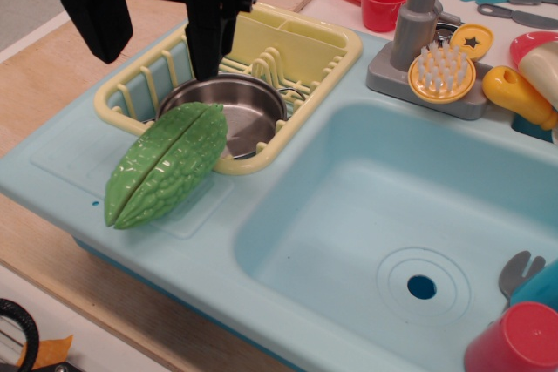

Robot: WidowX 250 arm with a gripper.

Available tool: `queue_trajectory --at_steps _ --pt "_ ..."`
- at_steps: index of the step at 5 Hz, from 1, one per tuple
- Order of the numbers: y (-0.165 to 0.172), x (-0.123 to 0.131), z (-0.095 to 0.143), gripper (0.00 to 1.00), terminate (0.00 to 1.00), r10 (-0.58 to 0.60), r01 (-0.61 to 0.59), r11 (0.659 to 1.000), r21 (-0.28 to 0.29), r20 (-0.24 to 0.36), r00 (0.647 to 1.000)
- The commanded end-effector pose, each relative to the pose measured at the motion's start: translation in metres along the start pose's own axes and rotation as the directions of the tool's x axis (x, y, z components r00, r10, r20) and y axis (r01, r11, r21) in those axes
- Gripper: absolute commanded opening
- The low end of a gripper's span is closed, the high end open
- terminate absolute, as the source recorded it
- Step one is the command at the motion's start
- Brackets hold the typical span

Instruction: Put green squash into pot or pan

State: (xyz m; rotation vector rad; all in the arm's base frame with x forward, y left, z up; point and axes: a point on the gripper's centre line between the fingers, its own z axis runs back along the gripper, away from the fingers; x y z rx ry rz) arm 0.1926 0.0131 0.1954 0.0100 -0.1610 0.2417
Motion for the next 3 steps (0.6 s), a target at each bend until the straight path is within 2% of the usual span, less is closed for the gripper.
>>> queue_trajectory --at_steps 1,3 --pt "0.000 0.000 0.000 1.00 0.00 0.000 0.000 1.000 0.000 0.000 1.000" --pt "-0.002 -0.022 -0.028 1.00 0.00 0.050 -0.051 0.998 -0.029 -0.036 0.998"
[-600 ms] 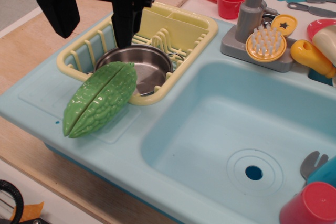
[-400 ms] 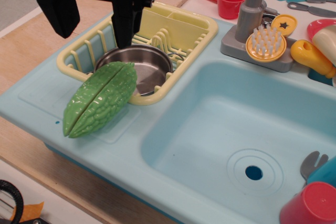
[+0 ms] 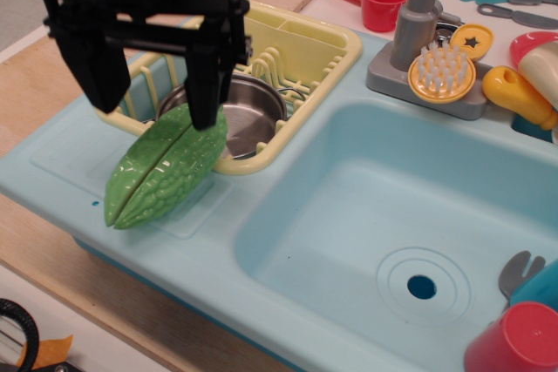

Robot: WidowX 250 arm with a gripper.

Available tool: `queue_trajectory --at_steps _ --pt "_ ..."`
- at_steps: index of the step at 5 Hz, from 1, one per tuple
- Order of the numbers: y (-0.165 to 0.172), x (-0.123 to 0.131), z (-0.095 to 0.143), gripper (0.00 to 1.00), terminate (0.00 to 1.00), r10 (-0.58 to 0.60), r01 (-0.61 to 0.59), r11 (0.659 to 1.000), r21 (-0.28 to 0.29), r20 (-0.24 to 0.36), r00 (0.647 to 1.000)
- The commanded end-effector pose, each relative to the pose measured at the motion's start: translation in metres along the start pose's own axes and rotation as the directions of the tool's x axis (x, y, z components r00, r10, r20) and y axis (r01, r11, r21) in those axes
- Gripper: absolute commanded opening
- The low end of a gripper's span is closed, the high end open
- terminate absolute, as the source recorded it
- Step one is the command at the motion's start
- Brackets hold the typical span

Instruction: Put green squash into pot or pan

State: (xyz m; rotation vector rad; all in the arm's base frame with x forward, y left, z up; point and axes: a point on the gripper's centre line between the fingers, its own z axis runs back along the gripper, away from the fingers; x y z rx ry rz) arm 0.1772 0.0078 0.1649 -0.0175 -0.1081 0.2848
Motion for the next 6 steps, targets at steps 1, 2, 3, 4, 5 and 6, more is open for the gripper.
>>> queue_trajectory --at_steps 1,2,3,4,5,6 --pt "0.001 -0.006 -0.013 1.00 0.00 0.017 -0.017 0.999 -0.043 0.003 1.000" --pt "0.002 -0.011 -0.024 1.00 0.00 0.029 -0.029 0.997 -0.069 -0.004 1.000" --pt "0.003 -0.011 -0.031 0.00 0.00 0.045 -0.045 0.996 -0.080 -0.006 0.999" --pt "0.003 -0.008 -0.034 0.00 0.00 0.051 -0.052 0.995 -0.081 -0.013 0.999" --pt "0.003 0.005 -0.025 0.00 0.00 0.047 -0.046 0.998 -0.044 0.019 0.999" --pt "0.004 0.025 -0.011 0.00 0.00 0.013 -0.013 1.000 -0.008 0.077 0.997"
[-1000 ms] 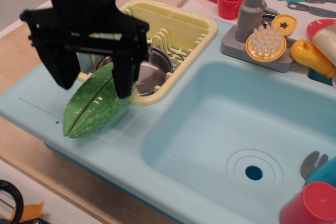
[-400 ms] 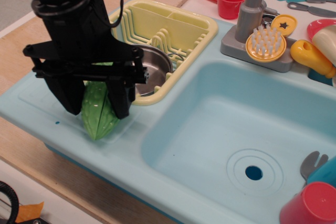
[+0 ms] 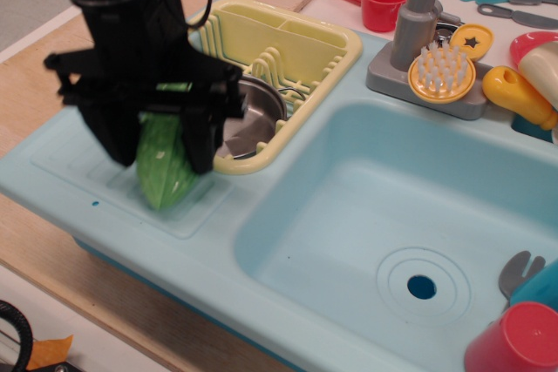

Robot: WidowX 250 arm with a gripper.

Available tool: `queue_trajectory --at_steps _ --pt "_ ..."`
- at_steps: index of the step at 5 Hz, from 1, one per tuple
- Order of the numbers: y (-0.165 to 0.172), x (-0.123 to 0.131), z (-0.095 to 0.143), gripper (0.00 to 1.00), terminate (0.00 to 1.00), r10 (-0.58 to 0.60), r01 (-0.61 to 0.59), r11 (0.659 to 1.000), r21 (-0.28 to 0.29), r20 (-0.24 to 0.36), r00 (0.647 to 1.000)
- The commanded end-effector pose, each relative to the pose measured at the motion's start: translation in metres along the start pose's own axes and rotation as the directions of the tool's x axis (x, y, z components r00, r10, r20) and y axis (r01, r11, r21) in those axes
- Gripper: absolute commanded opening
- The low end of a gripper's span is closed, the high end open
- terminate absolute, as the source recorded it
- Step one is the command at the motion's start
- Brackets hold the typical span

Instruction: Put green squash into pot or pan

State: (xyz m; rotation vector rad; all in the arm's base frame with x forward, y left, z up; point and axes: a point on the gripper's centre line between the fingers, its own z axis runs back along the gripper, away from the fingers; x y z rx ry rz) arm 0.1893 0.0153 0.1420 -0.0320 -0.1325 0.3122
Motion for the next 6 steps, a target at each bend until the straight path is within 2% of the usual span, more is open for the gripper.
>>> queue_trajectory --at_steps 1,2,3,5,6 --pt "0.003 0.039 0.014 0.00 0.00 -0.056 0.058 0.998 -0.019 0.093 0.994" --pt "0.002 0.062 0.005 1.00 0.00 -0.131 0.134 0.989 -0.057 0.054 0.990" --pt "0.005 0.074 -0.003 1.00 0.00 -0.179 0.179 0.978 -0.104 0.011 0.984" --pt "0.005 0.074 -0.003 1.00 0.00 -0.179 0.179 0.978 -0.104 0.011 0.984" --pt "0.005 0.074 -0.003 1.00 1.00 -0.179 0.179 0.978 -0.104 0.011 0.984"
